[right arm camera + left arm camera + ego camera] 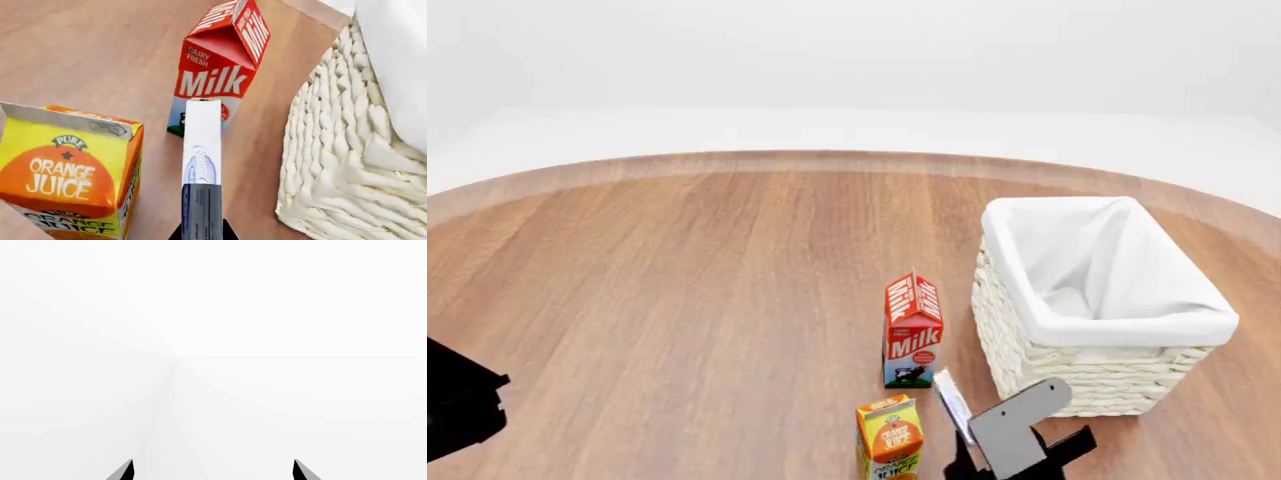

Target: Pick up the cream cheese box and the butter, and put them in the basket.

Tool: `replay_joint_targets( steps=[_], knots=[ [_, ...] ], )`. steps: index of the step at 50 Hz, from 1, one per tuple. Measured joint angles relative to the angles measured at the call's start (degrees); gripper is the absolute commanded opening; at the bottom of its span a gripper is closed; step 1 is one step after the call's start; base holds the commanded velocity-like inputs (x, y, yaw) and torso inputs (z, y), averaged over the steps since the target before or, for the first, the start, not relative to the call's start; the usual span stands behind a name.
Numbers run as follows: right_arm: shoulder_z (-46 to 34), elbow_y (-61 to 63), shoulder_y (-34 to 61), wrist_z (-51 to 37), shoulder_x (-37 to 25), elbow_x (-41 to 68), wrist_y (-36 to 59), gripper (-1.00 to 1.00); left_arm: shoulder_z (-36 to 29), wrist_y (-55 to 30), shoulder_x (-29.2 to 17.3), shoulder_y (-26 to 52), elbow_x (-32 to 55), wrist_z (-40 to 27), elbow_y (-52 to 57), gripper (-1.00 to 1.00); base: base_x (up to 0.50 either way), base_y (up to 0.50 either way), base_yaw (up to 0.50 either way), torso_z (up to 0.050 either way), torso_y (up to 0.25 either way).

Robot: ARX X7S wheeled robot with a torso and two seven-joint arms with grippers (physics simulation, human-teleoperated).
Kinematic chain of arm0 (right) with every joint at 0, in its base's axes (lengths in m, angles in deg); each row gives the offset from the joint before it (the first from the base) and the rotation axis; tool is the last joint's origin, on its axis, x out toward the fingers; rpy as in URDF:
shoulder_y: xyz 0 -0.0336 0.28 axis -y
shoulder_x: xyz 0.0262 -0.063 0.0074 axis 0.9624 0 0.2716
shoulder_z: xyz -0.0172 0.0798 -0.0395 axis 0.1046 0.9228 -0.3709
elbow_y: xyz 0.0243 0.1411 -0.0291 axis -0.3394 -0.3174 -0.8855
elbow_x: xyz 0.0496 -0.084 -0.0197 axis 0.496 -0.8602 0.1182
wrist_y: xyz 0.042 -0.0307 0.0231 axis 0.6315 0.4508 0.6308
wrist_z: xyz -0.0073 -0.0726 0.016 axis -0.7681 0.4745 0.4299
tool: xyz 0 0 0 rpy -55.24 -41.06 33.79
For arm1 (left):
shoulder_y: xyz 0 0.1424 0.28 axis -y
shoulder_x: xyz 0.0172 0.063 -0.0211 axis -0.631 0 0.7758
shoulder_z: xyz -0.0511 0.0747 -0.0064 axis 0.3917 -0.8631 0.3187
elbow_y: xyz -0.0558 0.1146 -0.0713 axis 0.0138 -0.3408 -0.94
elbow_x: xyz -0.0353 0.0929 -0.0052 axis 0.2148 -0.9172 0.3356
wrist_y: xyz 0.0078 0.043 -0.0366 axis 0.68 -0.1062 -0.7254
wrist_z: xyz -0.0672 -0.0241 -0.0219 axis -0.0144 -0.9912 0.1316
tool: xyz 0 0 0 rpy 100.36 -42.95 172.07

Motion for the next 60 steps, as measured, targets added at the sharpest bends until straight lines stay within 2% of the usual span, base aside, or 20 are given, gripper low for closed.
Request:
replay_joint_targets(
  steps=[10,20,33,44,53,60],
  knots=[
    [5.1,14.9,-3.1,-5.4,-4.9,5.5,2.0,-1.0,0.4,-0.1,-0.4,-0.3,0.4,-0.4,0.6,1.0,0.0,0.0,0.0,0.0,0.0],
    [9.0,23.8,-3.8,-10.8,-10.0,11.5,1.0,-1.0,0.5,0.0,-0.5,-0.5,0.4,-0.6,0.9,1.0,0.0,0.0,0.0,0.0,0.0],
    [4.7,27.9,0.8,-21.7,-24.0,19.4,-12.9,-1.0,0.3,0.1,-0.6,-0.6,0.2,-0.9,1.1,1.0,0.0,0.0,0.0,0.0,0.0],
    [6.5,28.3,4.8,-27.0,-35.7,27.1,-25.5,-1.0,0.2,0.1,-0.7,-0.7,0.0,-1.1,1.0,1.0,0.0,0.0,0.0,0.0,0.0],
    [9.2,27.2,6.1,-28.9,-42.8,31.9,-32.8,-1.0,0.1,0.1,-0.8,-0.7,-0.1,-1.2,1.0,1.0,0.0,0.0,0.0,0.0,0.0],
    [11.1,25.8,7.1,-28.6,-45.7,35.4,-35.3,-1.0,-0.2,0.0,-0.9,-0.6,-0.2,-1.3,1.0,1.0,0.0,0.0,0.0,0.0,0.0]
  ],
)
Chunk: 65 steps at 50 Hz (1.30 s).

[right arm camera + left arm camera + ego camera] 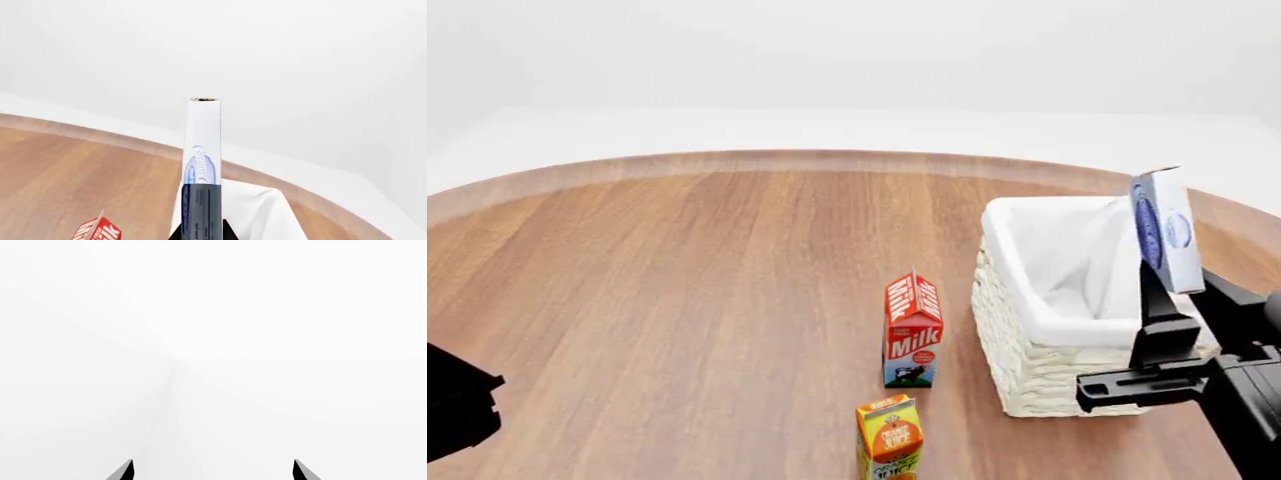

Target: Pick up the cream cheese box and the butter, and put them in the basket.

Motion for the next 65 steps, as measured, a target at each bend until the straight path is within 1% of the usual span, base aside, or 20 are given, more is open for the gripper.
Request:
replay_joint_targets(
  steps=[5,15,24,31,44,55,65],
  knots=[
    [1.2,-1.7,3.5,1.1,0.6,3.6,2.1,-1.0,-0.1,-0.1,-0.1,0.1,0.0,-0.1,0.0,1.0,0.0,0.0,0.0,0.0,0.002],
    [1.5,-7.5,13.1,4.6,5.0,12.9,8.3,-1.0,-0.3,-0.5,-0.4,0.2,0.0,-0.2,0.1,1.0,0.0,0.0,0.0,0.0,0.0],
    [0.2,-15.4,21.0,8.1,9.8,19.9,13.4,-1.0,-0.6,-1.0,-0.6,0.4,-0.2,-0.4,0.1,1.0,0.0,0.0,0.0,0.0,0.0],
    [-1.1,-21.7,25.3,9.7,13.1,23.2,16.3,-1.0,-0.8,-1.4,-0.7,0.5,-0.3,-0.5,0.1,1.0,0.0,0.0,0.0,0.0,0.001],
    [-3.4,-31.4,30.9,11.0,17.6,24.5,20.1,-1.0,-1.1,-1.8,-0.9,0.8,-0.5,-0.7,-0.1,1.0,0.0,0.0,0.0,0.0,0.001],
    [-6.5,-37.1,31.2,12.5,19.9,22.7,22.9,-1.0,-1.4,-2.0,-1.0,0.9,-0.5,-0.9,-0.2,1.0,0.0,0.0,0.0,0.0,0.0],
    [-8.6,-39.7,31.3,13.7,20.4,20.6,24.9,-1.0,-1.5,-2.0,-1.1,0.9,-0.5,-1.1,-0.3,1.0,0.0,0.0,0.0,0.0,0.001]
  ],
)
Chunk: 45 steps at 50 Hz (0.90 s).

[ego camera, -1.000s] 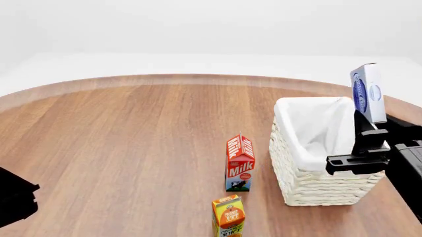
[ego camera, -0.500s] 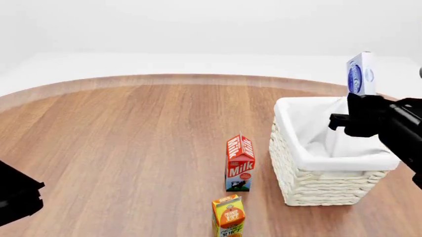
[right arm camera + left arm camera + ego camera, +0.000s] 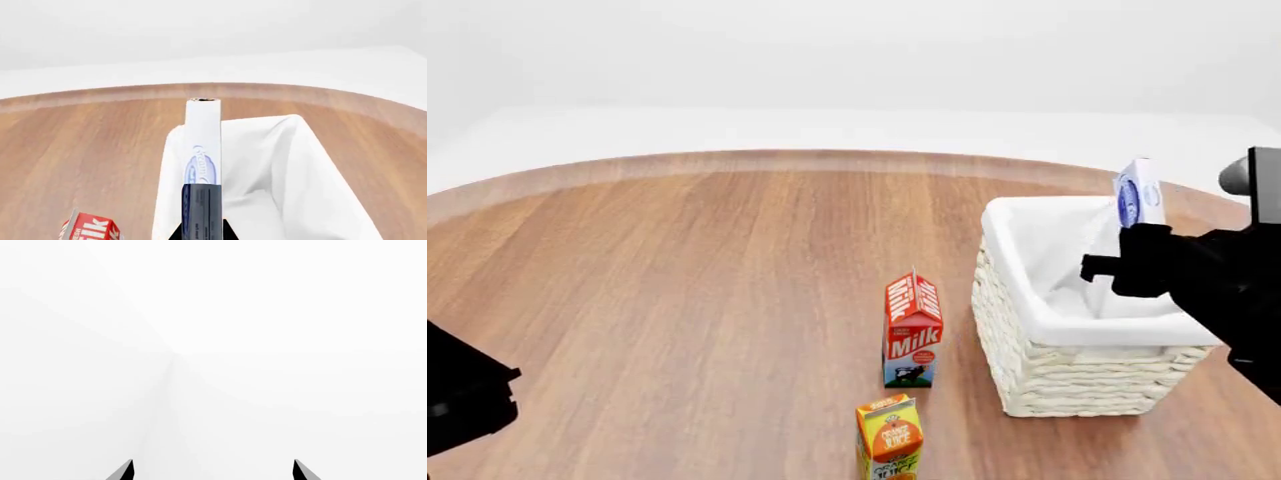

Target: Pick up the cream cheese box and the butter, and put them in the basket.

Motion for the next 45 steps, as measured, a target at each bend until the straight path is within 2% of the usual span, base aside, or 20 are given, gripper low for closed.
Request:
replay_joint_targets(
  steps=[45],
  knots=[
    [-6.6,-12.9,8.7,9.2,2.8,-10.2,10.1,-1.0,-0.9,-0.7,-0.6,0.1,-0.8,-0.6,0.5,1.0,0.0,0.0,0.0,0.0,0.0]
  ],
)
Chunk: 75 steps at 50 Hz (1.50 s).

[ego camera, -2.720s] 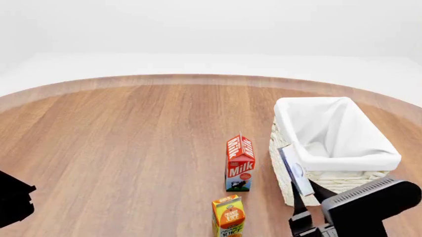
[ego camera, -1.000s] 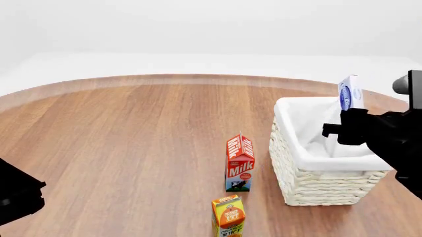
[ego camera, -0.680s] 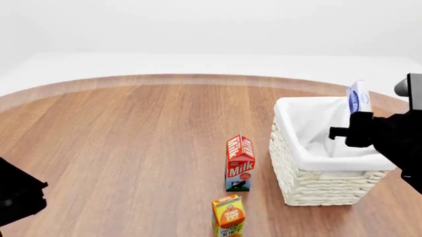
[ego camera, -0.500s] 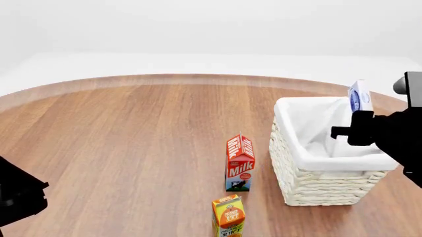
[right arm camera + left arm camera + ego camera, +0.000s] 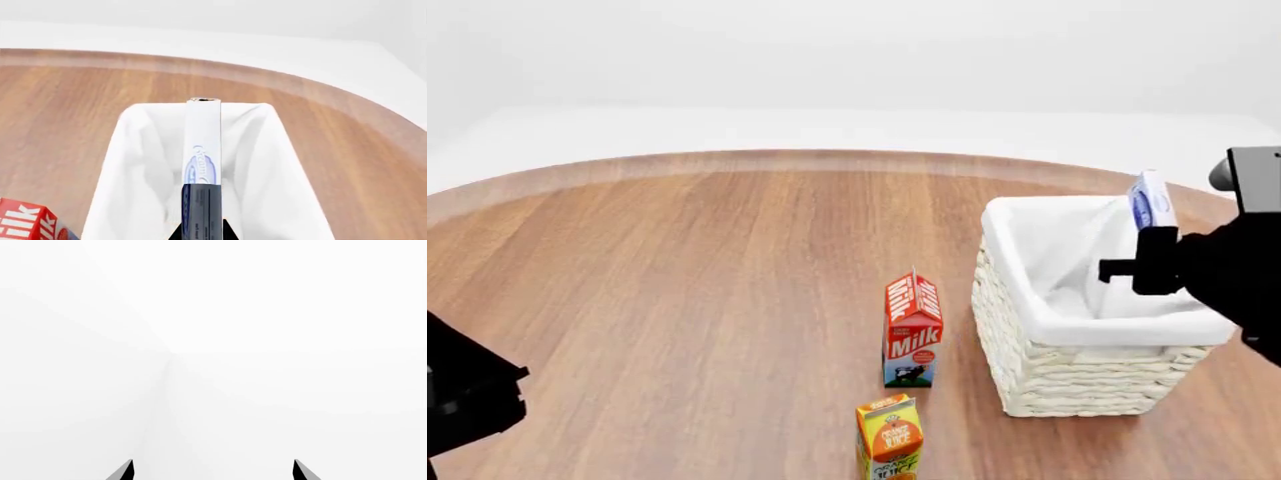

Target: Pick up the cream cheese box and the butter, and put them in the basket.

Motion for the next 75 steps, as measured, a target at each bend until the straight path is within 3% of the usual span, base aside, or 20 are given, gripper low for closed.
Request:
replay_joint_targets(
  steps=[31,74,75],
  knots=[
    [-5.9,-6.6,6.4,7.6,6.7,-9.2,3.3,-1.0,-0.5,0.2,-0.2,0.0,-0.2,-0.3,-0.6,1.0,0.0,0.0,0.0,0.0,0.001],
    [-10.0,-12.2,4.8,10.7,9.5,-15.2,1.7,-1.0,-1.2,0.4,-0.6,-0.1,-0.5,-0.8,-0.8,1.0,0.0,0.0,0.0,0.0,0.0],
    [-10.0,-12.3,4.9,10.6,9.5,-15.3,1.7,1.0,-1.2,0.4,-0.6,-0.1,-0.5,-0.8,-0.8,1.0,0.0,0.0,0.0,0.0,0.01]
  ],
)
